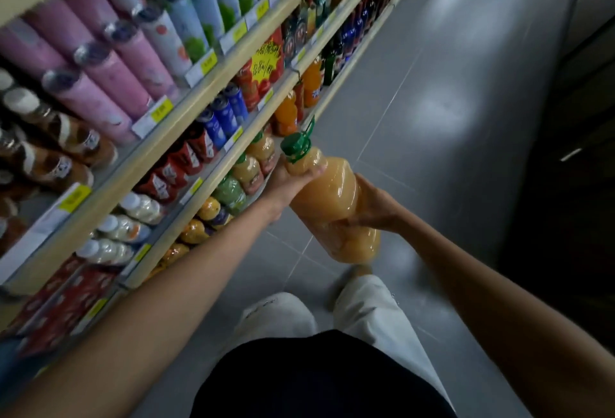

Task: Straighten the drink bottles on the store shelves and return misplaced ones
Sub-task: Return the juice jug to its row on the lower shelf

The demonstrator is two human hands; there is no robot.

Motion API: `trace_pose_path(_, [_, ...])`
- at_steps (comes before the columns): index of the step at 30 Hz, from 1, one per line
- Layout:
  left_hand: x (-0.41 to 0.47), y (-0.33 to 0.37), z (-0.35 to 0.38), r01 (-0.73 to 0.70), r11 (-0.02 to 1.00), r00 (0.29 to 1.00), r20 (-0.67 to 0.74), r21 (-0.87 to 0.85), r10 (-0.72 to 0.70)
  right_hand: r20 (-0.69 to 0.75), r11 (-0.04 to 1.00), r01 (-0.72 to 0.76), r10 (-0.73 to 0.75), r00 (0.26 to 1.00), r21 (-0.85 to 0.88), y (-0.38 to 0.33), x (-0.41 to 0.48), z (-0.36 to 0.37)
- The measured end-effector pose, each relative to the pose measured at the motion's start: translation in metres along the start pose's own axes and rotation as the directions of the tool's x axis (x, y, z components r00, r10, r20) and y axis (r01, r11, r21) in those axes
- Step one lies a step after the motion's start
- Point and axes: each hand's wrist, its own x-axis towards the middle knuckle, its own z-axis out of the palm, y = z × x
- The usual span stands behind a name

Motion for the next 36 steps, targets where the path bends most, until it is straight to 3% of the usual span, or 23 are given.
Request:
trace_pose_path(7, [0.127, 0.026, 0.021, 0.108, 0.993, 0.994, -0.011, -0.049, -0.109, 0.157, 0.992, 0.115, -0.104, 0.982, -0.057, 0.035, 0.142, -0.087])
trace_pose_path(10, [0.173, 0.037, 0.039, 0.151, 0.985, 0.975, -0.153, -0.088, -0.163, 0.264, 0.98, 0.158, -0.121, 0.957, -0.122, 0.048, 0.206, -0.126])
trace_pose_path(14, [0.224, 0.052, 0.067, 0.161, 0.977, 0.888, -0.412, -0.138, -0.204, 0.427, 0.954, 0.283, -0.218, 0.878, -0.096, 0.054, 0.282, -0.178])
trace_pose_path(17, [0.256, 0.058, 0.087, 0.115, 0.965, 0.852, -0.476, -0.236, -0.218, 0.504, 0.901, 0.416, -0.306, 0.808, -0.121, 0.057, 0.329, -0.206])
trace_pose_path(20, [0.284, 0.057, 0.105, 0.094, 0.943, 0.823, -0.507, -0.32, -0.255, 0.563, 0.891, 0.432, -0.287, 0.775, -0.141, 0.068, 0.365, -0.218])
trace_pose_path(26, [0.352, 0.007, 0.108, 0.102, 0.906, 0.773, -0.541, -0.411, -0.332, 0.644, 0.905, 0.406, -0.235, 0.728, -0.129, 0.106, 0.44, -0.194])
trace_pose_path(36, [0.479, -0.173, 0.09, 0.032, 0.917, 0.731, -0.617, -0.397, -0.293, 0.65, 0.831, 0.536, -0.327, 0.686, -0.148, 0.228, 0.587, -0.072])
